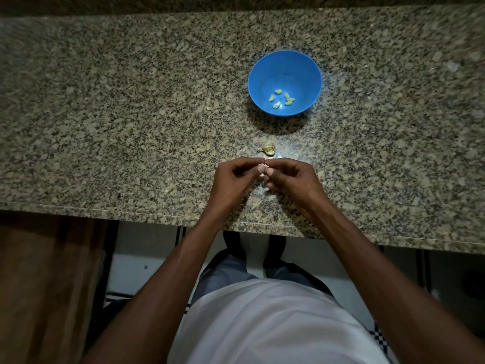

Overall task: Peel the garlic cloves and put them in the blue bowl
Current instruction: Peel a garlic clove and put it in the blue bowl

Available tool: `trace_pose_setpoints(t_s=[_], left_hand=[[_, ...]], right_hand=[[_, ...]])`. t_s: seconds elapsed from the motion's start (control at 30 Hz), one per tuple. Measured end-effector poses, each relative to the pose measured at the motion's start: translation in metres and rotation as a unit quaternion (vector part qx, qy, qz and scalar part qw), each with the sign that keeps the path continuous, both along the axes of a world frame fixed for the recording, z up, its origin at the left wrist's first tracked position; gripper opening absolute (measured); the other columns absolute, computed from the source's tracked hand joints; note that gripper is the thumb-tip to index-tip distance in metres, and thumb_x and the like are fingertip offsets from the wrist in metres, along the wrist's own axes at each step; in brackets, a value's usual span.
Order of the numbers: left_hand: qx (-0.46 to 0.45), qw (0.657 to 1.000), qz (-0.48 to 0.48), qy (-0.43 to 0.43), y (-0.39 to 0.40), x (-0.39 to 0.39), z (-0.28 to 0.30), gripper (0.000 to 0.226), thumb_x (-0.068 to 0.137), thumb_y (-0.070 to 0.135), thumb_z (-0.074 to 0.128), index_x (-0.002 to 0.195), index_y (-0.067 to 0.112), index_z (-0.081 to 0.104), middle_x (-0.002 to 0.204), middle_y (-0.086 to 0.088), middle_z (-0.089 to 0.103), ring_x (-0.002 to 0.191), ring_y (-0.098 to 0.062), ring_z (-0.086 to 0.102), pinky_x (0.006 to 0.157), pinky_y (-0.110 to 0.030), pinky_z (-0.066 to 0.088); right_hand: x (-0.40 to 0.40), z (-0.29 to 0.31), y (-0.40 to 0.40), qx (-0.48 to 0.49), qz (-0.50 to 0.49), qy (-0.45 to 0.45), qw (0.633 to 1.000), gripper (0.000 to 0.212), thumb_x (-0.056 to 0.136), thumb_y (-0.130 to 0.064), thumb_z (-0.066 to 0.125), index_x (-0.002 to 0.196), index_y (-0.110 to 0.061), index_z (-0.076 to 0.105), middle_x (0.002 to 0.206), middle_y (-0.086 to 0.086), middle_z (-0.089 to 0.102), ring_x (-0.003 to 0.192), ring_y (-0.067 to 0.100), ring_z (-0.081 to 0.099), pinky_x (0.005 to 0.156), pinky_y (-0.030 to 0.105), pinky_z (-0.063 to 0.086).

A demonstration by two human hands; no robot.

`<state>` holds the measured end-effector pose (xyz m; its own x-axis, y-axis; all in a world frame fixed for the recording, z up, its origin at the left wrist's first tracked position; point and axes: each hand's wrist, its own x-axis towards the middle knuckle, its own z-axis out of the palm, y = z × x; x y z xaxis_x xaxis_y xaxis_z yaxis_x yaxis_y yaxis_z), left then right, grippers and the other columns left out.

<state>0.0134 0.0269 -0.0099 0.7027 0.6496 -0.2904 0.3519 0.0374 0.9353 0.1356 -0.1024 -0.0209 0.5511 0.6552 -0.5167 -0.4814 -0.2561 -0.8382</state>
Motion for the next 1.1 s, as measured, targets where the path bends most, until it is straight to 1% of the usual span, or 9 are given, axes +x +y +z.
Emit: trace_pose_setpoints(t_s=[0.17,0.33,0.53,0.6,0.67,0.77,0.9,0.97,1.1], left_hand=[[-0.019,1.0,-0.006,-0.003,0.002,0.002,-0.004,0.022,0.092,0.011,0.078,0.113,0.007,0.079,0.111,-0.002,0.079,0.109,-0.015,0.074,0.099,-0.036,0.059],[-0.004,1.0,0.029,-0.001,-0.001,0.007,-0.005,0.012,0.093,0.008,0.076,0.105,0.007,0.08,0.101,-0.001,0.08,0.1,-0.013,0.075,0.089,-0.028,0.061],[0.075,0.996,0.045,0.002,-0.011,0.012,-0.01,0.01,0.096,0.011,0.073,0.103,0.009,0.079,0.097,0.001,0.079,0.093,-0.009,0.075,0.083,-0.027,0.062],[0.147,0.989,0.019,0.006,-0.01,0.015,-0.011,0.01,0.099,0.013,0.068,0.102,0.01,0.077,0.095,0.004,0.077,0.09,-0.007,0.072,0.079,-0.026,0.06],[0.229,0.973,-0.033,0.018,-0.007,0.017,-0.013,0.009,0.102,0.013,0.062,0.101,0.011,0.071,0.094,0.004,0.072,0.088,-0.009,0.067,0.076,-0.03,0.057],[0.308,0.943,-0.117,0.042,0.0,0.017,-0.017,0.006,0.104,0.012,0.054,0.102,0.014,0.059,0.097,0.003,0.06,0.092,-0.017,0.054,0.077,-0.036,0.048],[0.4,0.895,-0.184,0.063,0.004,0.016,-0.019,0.008,0.108,0.018,0.045,0.106,0.015,0.053,0.099,0.006,0.047,0.09,-0.019,0.039,0.076,-0.039,0.037],[0.405,0.893,-0.186,0.071,0.004,0.017,-0.018,0.013,0.11,0.022,0.04,0.106,0.016,0.052,0.099,0.006,0.046,0.09,-0.017,0.035,0.076,-0.041,0.035],[0.33,0.927,-0.157,0.087,-0.002,0.021,-0.017,0.016,0.112,0.023,0.038,0.098,0.021,0.044,0.092,0.01,0.045,0.089,-0.015,0.033,0.077,-0.038,0.031]], right_hand=[[0.001,0.0,0.0,-0.016,-0.012,-0.009,1.0,0.025,0.091,-0.007,0.081,0.113,0.0,0.071,0.095,0.022,0.078,0.087,0.03,0.077,0.083,0.043,0.065],[-0.001,0.0,0.001,-0.001,-0.025,0.057,0.998,0.023,0.097,-0.016,0.075,0.114,-0.002,0.077,0.105,0.019,0.079,0.09,0.021,0.074,0.086,0.03,0.063],[-0.004,-0.001,0.003,-0.01,-0.055,0.063,0.996,0.023,0.095,-0.016,0.077,0.112,-0.001,0.078,0.103,0.02,0.079,0.087,0.021,0.073,0.081,0.028,0.062],[-0.003,0.001,0.005,-0.014,-0.057,0.057,0.997,0.023,0.097,-0.016,0.075,0.112,0.001,0.076,0.101,0.02,0.079,0.085,0.019,0.075,0.077,0.027,0.063],[-0.001,0.004,0.008,-0.017,-0.051,0.037,0.998,0.022,0.098,-0.013,0.073,0.111,0.005,0.075,0.098,0.02,0.079,0.081,0.018,0.075,0.072,0.028,0.063],[0.005,0.007,0.007,-0.025,-0.025,-0.012,0.999,0.02,0.098,-0.01,0.073,0.109,0.007,0.076,0.092,0.019,0.079,0.076,0.017,0.073,0.067,0.026,0.06],[0.009,0.009,0.005,-0.043,0.007,-0.086,0.995,0.016,0.096,-0.012,0.076,0.103,0.002,0.078,0.087,0.019,0.078,0.072,0.017,0.072,0.06,0.023,0.054],[0.009,0.013,0.007,-0.05,0.003,-0.11,0.993,0.013,0.095,-0.012,0.078,0.1,0.0,0.079,0.083,0.018,0.078,0.066,0.013,0.07,0.056,0.02,0.052],[0.008,0.014,0.011,-0.06,-0.012,-0.162,0.985,0.009,0.092,-0.014,0.081,0.094,-0.006,0.082,0.078,0.011,0.079,0.066,0.014,0.072,0.059,0.021,0.055]])
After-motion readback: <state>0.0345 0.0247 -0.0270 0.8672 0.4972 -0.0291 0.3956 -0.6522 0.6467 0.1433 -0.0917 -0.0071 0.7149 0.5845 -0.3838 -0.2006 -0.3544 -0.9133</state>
